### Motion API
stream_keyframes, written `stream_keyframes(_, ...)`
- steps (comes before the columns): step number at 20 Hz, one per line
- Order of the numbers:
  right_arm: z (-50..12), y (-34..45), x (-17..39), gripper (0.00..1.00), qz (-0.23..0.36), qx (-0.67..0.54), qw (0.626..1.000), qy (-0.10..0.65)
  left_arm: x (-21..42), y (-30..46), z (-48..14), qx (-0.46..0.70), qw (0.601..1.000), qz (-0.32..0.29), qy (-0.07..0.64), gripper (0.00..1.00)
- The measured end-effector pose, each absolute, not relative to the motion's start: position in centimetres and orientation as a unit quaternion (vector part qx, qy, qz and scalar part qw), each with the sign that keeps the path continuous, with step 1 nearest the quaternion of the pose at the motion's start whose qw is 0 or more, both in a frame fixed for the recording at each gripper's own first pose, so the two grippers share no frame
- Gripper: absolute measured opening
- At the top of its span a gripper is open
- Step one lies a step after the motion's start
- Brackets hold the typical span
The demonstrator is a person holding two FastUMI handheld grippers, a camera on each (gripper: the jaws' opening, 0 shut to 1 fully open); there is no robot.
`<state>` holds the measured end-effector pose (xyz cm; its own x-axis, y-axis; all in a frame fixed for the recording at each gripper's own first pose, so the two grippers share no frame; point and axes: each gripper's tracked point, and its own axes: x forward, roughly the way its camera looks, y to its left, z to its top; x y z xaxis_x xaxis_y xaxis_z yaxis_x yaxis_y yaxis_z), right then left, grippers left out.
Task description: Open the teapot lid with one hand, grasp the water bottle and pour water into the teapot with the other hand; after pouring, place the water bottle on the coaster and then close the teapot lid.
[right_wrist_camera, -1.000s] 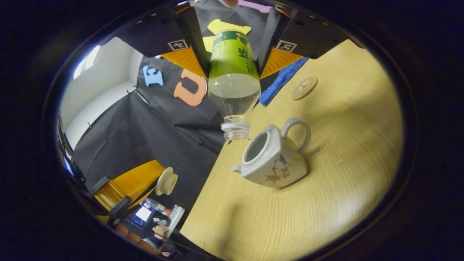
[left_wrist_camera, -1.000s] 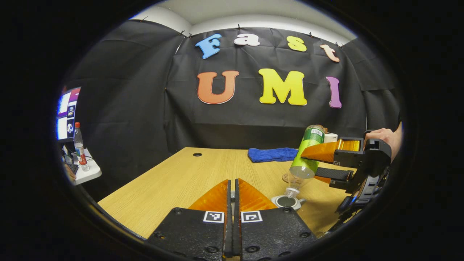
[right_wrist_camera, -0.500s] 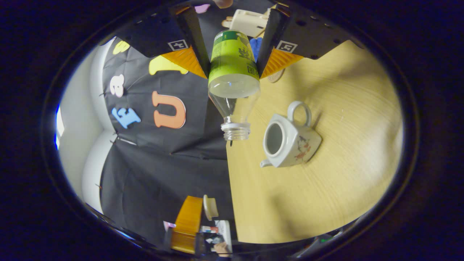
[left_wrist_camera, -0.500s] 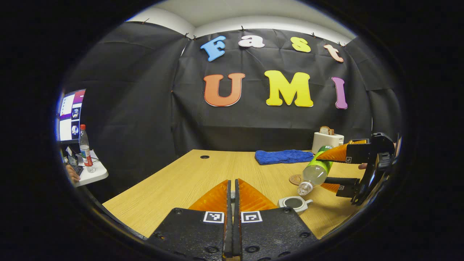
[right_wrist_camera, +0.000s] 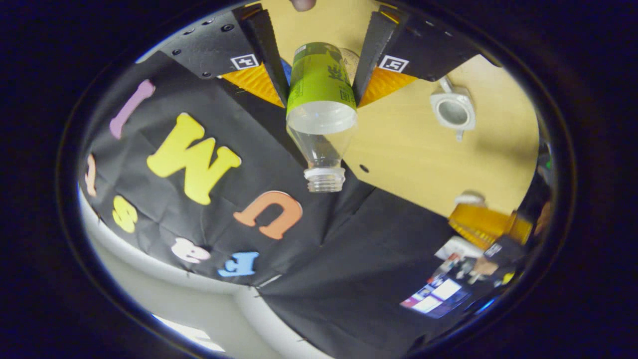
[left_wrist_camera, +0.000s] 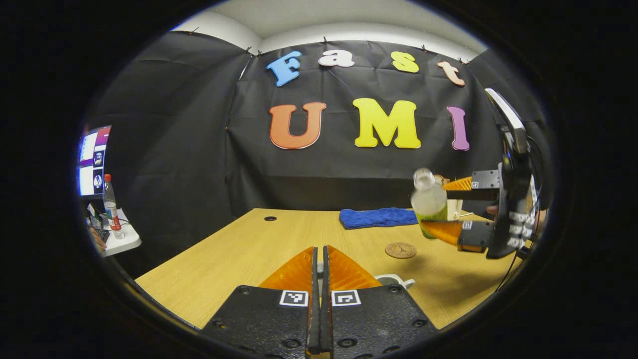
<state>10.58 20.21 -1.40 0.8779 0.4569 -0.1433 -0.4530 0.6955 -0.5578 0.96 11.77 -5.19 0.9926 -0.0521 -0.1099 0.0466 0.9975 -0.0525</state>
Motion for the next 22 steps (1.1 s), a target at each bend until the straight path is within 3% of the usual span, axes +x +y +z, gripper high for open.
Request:
stream_keyframes(4,1.1,18.7,13.8,0.72,0.237,-0.135,0.962,0.023,1.0,10.9,-5.0,-0.019,0.998,-0.032,0.054,0.03)
stream_keyframes(8,-0.1,18.0,16.1,0.72,0.23,-0.02,0.972,0.048,1.0,10.7,-4.8,-0.016,0.998,-0.033,0.053,0.03)
stream_keyframes(17,-7.8,18.7,20.7,0.72,0.211,0.002,0.969,0.129,1.2,10.3,-5.3,-0.009,0.998,-0.036,0.059,0.03)
stream_keyframes(22,-8.6,18.9,21.2,0.72,0.208,-0.006,0.97,0.127,1.5,10.3,-6.1,-0.007,0.997,-0.036,0.07,0.03)
